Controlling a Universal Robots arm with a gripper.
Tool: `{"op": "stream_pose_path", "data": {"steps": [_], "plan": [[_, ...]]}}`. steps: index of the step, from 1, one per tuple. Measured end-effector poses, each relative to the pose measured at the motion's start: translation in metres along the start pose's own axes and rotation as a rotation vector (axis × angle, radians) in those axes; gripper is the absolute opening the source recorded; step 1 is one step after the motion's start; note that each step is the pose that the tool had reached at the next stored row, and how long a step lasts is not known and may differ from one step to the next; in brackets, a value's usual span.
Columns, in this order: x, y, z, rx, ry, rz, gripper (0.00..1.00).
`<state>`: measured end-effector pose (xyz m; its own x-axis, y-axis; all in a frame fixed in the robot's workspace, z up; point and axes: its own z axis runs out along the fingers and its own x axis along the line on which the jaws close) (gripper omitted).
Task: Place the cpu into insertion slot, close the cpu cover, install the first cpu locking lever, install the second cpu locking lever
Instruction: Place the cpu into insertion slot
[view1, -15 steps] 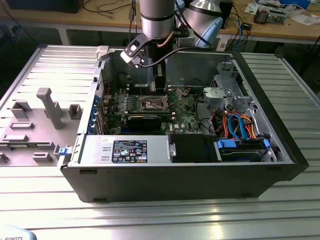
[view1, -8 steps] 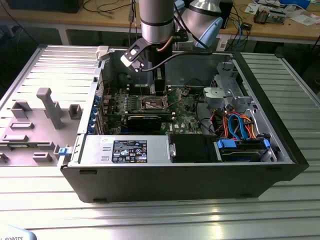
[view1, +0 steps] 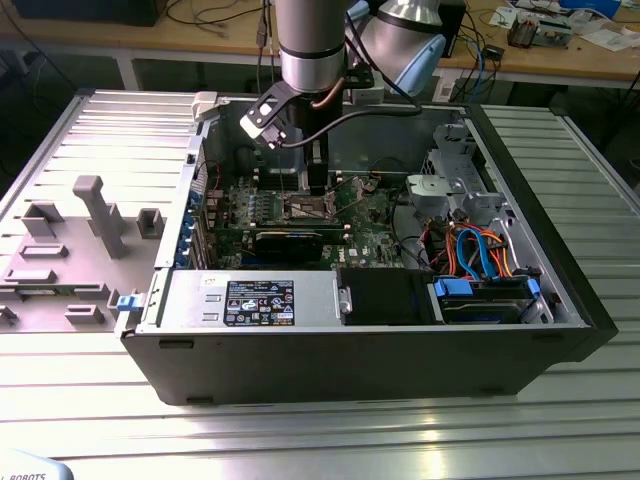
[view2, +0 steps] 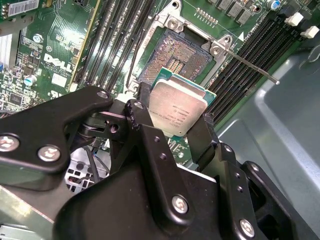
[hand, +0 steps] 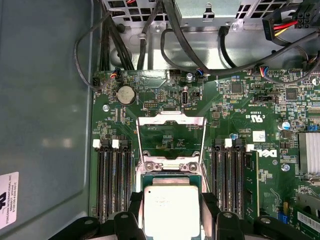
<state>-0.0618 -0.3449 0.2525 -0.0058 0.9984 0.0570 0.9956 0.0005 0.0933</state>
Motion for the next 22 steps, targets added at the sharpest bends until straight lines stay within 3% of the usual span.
{"op": "stream_pose_path", "data": {"steps": [10, 17, 19, 22], "plan": [[0.0000, 0.0000, 0.0006, -0.0001, 0.0002, 0.000, 0.54], [-0.0009, -0.0014, 0.0155, -0.0001, 0.0002, 0.000, 0.54], [-0.0012, -0.0032, 0.0202, 0.0000, 0.0038, 0.001, 0.54], [-0.0015, -0.0055, 0.0255, -0.0001, 0.0039, 0.002, 0.54]]}}
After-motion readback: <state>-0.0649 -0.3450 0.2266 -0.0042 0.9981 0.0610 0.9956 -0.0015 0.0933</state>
